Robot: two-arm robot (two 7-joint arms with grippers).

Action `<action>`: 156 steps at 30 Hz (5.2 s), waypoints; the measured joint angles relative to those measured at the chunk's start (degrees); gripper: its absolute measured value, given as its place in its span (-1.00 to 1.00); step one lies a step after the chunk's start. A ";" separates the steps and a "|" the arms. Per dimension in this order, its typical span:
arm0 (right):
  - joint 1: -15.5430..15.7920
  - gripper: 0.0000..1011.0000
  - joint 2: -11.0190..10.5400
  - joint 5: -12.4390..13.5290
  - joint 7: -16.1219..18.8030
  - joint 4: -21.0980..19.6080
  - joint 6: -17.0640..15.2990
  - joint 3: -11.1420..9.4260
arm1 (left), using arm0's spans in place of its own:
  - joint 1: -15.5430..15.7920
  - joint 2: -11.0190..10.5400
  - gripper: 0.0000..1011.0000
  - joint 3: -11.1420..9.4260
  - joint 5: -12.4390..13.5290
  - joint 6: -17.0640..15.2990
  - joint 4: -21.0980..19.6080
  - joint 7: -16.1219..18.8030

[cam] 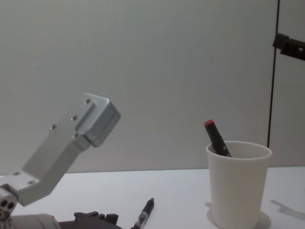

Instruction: Place the pen into the pen holder.

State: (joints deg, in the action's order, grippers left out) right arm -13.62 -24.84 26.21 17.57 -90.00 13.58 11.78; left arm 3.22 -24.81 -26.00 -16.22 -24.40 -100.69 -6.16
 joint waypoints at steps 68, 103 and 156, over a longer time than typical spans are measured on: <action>0.00 0.98 0.00 0.00 0.00 0.00 0.00 0.00 | -0.02 0.05 -0.47 -0.02 0.07 -0.10 0.08 0.01; 0.00 0.98 0.00 0.00 0.00 0.00 0.00 0.00 | 0.00 0.06 0.98 0.00 0.04 -0.03 0.01 -0.10; 0.00 0.98 0.00 0.00 0.00 0.00 0.00 0.00 | -0.15 0.20 0.75 0.07 0.96 -1.97 -0.39 0.59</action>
State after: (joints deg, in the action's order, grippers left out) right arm -13.62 -24.84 26.20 17.57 -90.00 13.58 11.78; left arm 3.06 -24.62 -25.93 -15.25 -26.38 -101.08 -5.57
